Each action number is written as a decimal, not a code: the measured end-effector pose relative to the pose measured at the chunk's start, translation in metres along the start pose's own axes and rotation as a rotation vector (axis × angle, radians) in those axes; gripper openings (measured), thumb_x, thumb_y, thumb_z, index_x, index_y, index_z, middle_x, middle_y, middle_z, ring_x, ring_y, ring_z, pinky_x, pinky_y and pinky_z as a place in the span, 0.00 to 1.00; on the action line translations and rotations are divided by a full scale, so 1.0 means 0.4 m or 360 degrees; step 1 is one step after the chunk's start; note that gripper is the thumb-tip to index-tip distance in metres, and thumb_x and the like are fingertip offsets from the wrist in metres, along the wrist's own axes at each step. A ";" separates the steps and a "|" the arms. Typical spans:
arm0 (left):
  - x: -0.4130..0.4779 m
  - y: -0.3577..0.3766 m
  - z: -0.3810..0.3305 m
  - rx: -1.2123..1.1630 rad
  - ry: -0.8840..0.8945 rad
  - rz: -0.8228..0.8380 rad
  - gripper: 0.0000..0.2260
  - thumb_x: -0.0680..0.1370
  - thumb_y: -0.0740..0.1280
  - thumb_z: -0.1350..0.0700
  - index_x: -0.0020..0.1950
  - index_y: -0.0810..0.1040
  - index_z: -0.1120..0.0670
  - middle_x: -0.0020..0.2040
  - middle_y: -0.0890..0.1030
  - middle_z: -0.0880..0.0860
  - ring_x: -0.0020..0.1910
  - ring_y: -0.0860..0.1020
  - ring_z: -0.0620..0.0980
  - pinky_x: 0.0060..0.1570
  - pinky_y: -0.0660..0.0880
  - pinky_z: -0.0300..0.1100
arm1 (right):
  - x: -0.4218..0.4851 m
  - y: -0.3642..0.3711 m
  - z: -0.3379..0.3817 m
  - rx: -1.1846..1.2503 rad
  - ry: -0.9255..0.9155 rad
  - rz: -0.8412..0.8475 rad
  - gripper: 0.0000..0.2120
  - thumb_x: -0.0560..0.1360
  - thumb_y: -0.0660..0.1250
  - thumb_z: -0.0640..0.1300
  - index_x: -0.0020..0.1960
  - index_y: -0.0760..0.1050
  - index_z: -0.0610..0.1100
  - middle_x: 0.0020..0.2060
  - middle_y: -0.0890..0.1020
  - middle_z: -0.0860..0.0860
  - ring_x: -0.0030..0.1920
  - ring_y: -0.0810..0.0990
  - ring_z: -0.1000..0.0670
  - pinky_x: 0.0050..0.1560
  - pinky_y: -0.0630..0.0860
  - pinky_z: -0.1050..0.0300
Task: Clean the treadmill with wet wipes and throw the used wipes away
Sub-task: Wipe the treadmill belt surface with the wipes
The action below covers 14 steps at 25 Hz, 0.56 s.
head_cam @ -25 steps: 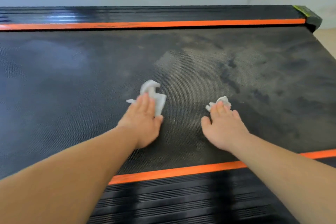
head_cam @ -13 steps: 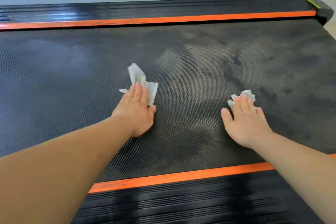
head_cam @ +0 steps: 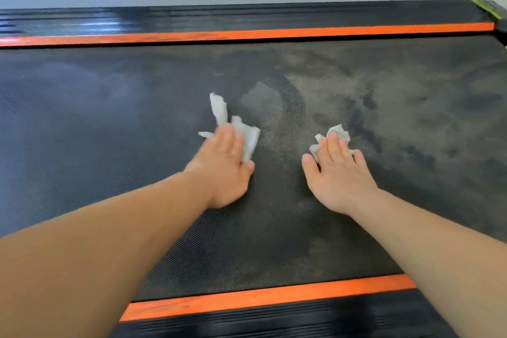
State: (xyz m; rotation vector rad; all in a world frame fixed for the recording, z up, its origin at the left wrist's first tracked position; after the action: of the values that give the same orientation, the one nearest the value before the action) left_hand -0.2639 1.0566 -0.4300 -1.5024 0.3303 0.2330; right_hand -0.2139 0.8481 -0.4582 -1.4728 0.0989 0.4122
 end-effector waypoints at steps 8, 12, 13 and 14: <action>0.049 0.027 0.042 -0.0279 -0.0092 0.0013 0.32 0.85 0.43 0.41 0.82 0.37 0.58 0.82 0.35 0.56 0.81 0.33 0.53 0.80 0.39 0.51 | 0.046 -0.027 0.152 -0.0176 -0.0695 -0.0002 0.39 0.75 0.29 0.61 0.83 0.44 0.50 0.82 0.42 0.56 0.81 0.39 0.56 0.81 0.38 0.48; 0.048 0.020 -0.013 -0.0242 0.0086 0.0024 0.36 0.84 0.43 0.37 0.82 0.35 0.58 0.82 0.33 0.56 0.80 0.31 0.53 0.80 0.38 0.52 | 0.216 -0.067 0.042 -0.0169 -0.0115 -0.0071 0.33 0.82 0.35 0.57 0.83 0.43 0.45 0.83 0.44 0.48 0.82 0.41 0.50 0.80 0.40 0.41; 0.049 0.018 -0.043 -0.0207 0.0269 0.0007 0.36 0.84 0.43 0.37 0.82 0.36 0.57 0.82 0.34 0.55 0.80 0.31 0.52 0.80 0.38 0.52 | 0.240 -0.070 0.043 -0.0137 -0.0060 -0.0098 0.33 0.82 0.36 0.56 0.83 0.43 0.44 0.83 0.44 0.47 0.82 0.41 0.49 0.80 0.41 0.41; 0.057 0.015 -0.063 -0.0136 0.0431 0.0000 0.35 0.83 0.43 0.36 0.83 0.37 0.56 0.82 0.35 0.55 0.80 0.32 0.51 0.80 0.39 0.51 | 0.253 -0.072 0.051 -0.0098 -0.0026 -0.0117 0.33 0.81 0.36 0.56 0.83 0.43 0.43 0.83 0.44 0.45 0.82 0.41 0.48 0.80 0.40 0.42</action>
State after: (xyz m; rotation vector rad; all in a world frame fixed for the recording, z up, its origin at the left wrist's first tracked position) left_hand -0.2464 1.0308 -0.4448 -1.6215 0.5418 0.0428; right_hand -0.1142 0.8880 -0.4605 -1.5289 0.0189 0.3699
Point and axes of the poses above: each hand's wrist, its own x-axis towards the middle knuckle, its own y-axis out of the palm, z = x × y, the point moved 8 cm from there along x, towards the middle knuckle
